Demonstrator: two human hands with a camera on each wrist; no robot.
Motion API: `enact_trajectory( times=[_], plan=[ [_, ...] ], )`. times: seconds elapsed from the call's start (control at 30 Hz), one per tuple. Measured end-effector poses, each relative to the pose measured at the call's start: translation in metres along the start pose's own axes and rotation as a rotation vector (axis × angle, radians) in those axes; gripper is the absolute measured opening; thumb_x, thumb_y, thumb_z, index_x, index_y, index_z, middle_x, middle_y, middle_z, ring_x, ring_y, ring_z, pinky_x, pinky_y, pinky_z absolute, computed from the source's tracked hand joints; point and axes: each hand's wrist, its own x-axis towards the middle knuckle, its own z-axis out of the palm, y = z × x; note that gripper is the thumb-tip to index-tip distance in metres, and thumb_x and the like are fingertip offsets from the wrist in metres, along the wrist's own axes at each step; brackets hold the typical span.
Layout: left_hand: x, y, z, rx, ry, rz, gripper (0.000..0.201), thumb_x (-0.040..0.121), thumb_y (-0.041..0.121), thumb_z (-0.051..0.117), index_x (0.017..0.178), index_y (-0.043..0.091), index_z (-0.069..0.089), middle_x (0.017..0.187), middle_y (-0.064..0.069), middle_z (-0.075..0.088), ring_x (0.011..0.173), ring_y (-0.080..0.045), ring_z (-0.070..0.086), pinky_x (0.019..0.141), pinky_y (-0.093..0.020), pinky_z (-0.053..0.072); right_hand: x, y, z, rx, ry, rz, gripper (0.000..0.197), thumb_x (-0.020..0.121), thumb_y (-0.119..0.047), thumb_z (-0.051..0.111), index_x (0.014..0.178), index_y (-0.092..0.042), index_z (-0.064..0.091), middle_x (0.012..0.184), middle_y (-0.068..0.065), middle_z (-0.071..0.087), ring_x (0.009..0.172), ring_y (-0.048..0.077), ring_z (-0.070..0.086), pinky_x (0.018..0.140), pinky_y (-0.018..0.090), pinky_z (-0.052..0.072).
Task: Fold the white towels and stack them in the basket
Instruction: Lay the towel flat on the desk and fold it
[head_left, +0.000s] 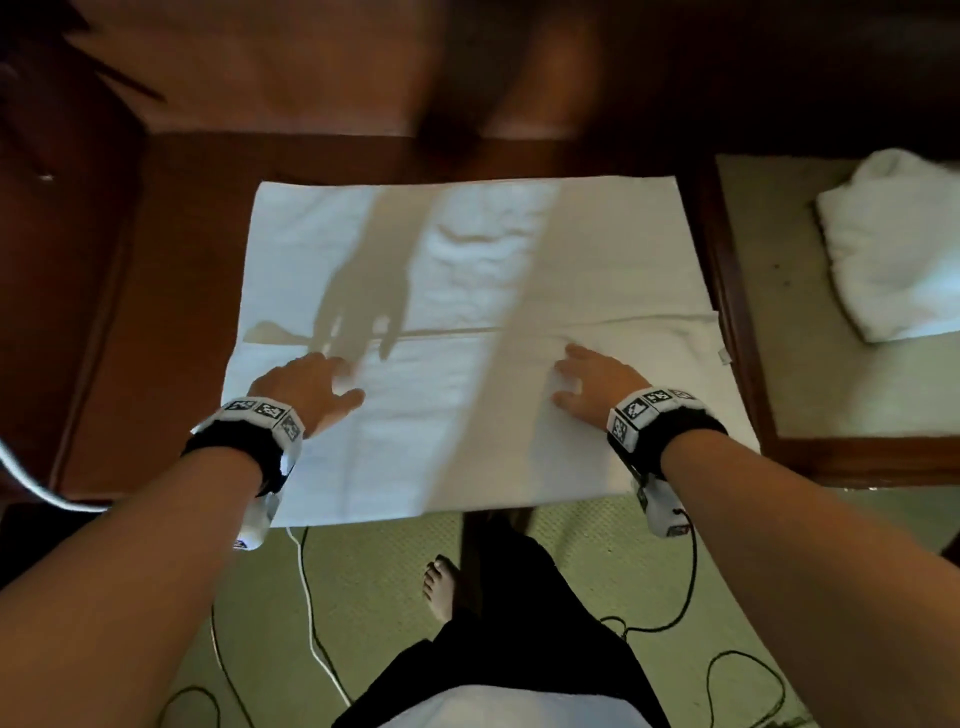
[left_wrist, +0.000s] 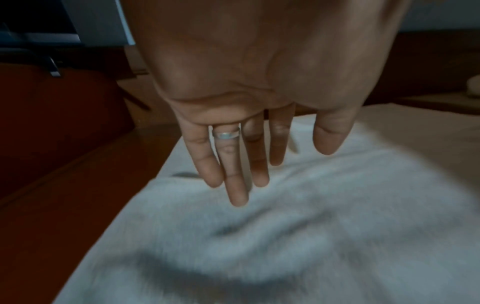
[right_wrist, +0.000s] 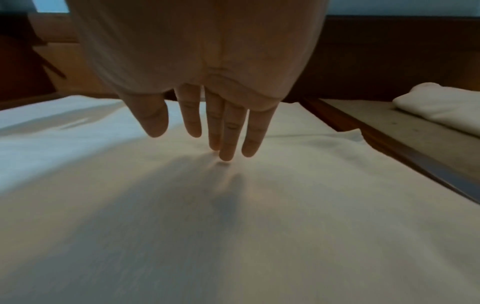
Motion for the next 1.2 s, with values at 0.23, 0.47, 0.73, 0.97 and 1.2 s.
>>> enact_trajectory(
  times=[0.23,0.47,0.73,0.97,1.2],
  plan=[
    [0.05,0.014,-0.07,-0.089,0.018,-0.035,0.044,0.098,0.054,0.053,0.131,0.026,0.058,0.134,-0.003,0.062,0.121,-0.027,0.056,0.102,-0.042,0.045,0.041,0.028,-0.056,0.097,0.209,0.137,0.042,0.097,-0.036,0.052,0.136,-0.02,0.056,0.139,0.004,0.058,0.128,0.025,0.052,0.105,0.034,0.042],
    [0.132,0.042,-0.117,-0.145,0.19,-0.004,0.042,0.098,0.044,0.057,0.134,0.023,0.057,0.135,-0.002,0.059,0.124,-0.026,0.054,0.103,-0.046,0.045,0.128,0.048,-0.118,-0.018,0.393,0.066,0.034,0.097,-0.024,0.052,0.128,-0.012,0.061,0.128,0.013,0.053,0.12,0.031,0.049,0.095,0.042,0.047],
    [0.214,0.037,-0.122,0.122,0.213,0.012,0.067,0.098,0.036,0.056,0.157,0.027,0.025,0.163,-0.005,0.029,0.147,-0.034,0.028,0.11,-0.057,0.036,0.212,0.075,-0.163,-0.179,0.327,0.005,0.059,0.091,-0.02,0.06,0.147,-0.018,0.039,0.15,0.01,0.038,0.133,0.035,0.036,0.104,0.048,0.037],
    [0.217,0.045,-0.117,0.209,0.441,0.135,0.018,0.087,0.012,0.066,0.1,0.0,0.062,0.091,-0.025,0.058,0.085,-0.047,0.059,0.08,-0.056,0.044,0.22,0.087,-0.161,-0.211,0.399,0.0,0.032,0.09,-0.027,0.062,0.119,-0.013,0.059,0.121,0.013,0.053,0.117,0.035,0.043,0.097,0.046,0.03],
    [0.194,0.04,-0.167,0.064,0.534,0.135,0.013,0.094,0.017,0.061,0.089,0.011,0.051,0.077,-0.013,0.056,0.07,-0.039,0.059,0.066,-0.046,0.045,0.197,0.079,-0.216,-0.037,0.468,-0.034,0.023,0.094,-0.02,0.058,0.115,-0.013,0.055,0.099,0.011,0.064,0.101,0.037,0.058,0.098,0.041,0.032]
  ],
)
